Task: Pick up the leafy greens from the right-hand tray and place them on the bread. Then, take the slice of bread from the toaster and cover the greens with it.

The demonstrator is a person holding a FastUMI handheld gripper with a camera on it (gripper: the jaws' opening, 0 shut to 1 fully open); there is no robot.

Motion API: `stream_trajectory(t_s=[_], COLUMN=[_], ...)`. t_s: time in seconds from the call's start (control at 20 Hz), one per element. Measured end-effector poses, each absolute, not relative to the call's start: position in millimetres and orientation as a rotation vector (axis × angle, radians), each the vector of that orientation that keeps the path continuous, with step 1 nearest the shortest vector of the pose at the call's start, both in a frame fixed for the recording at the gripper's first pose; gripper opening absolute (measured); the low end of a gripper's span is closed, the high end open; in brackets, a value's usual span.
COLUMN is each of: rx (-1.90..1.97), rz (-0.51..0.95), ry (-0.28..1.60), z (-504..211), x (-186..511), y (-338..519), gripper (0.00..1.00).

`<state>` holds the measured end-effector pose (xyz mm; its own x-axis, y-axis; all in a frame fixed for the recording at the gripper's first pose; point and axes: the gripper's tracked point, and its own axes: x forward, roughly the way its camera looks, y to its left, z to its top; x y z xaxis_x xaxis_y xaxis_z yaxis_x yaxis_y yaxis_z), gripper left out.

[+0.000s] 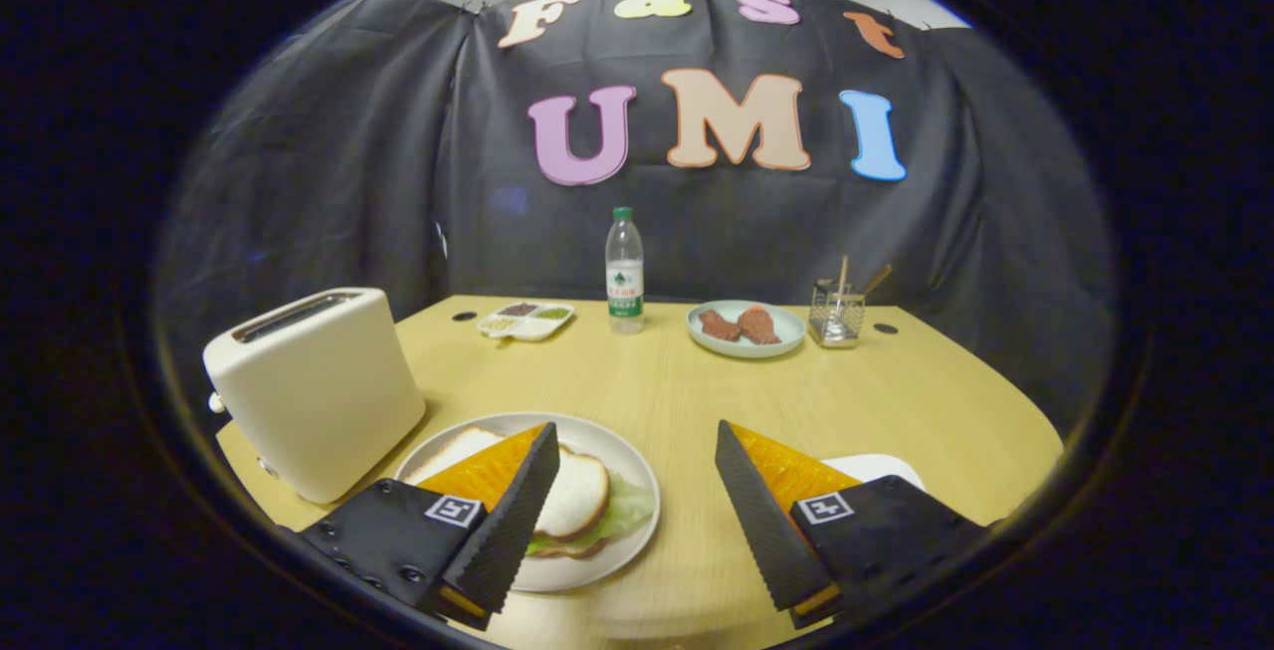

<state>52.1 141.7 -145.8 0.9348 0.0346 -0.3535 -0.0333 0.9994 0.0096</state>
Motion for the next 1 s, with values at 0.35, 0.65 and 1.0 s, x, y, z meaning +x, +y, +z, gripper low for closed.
stream_trajectory(t_s=[0.35, 0.65, 1.0], rx=[0.007, -0.009, -0.015], rz=[-0.027, -0.027, 0.007], ry=[0.175, 0.142, 0.152], z=[-82, -62, -59], x=[37, 21, 13], y=[99, 90, 97], gripper=[0.99, 0.99, 0.99])
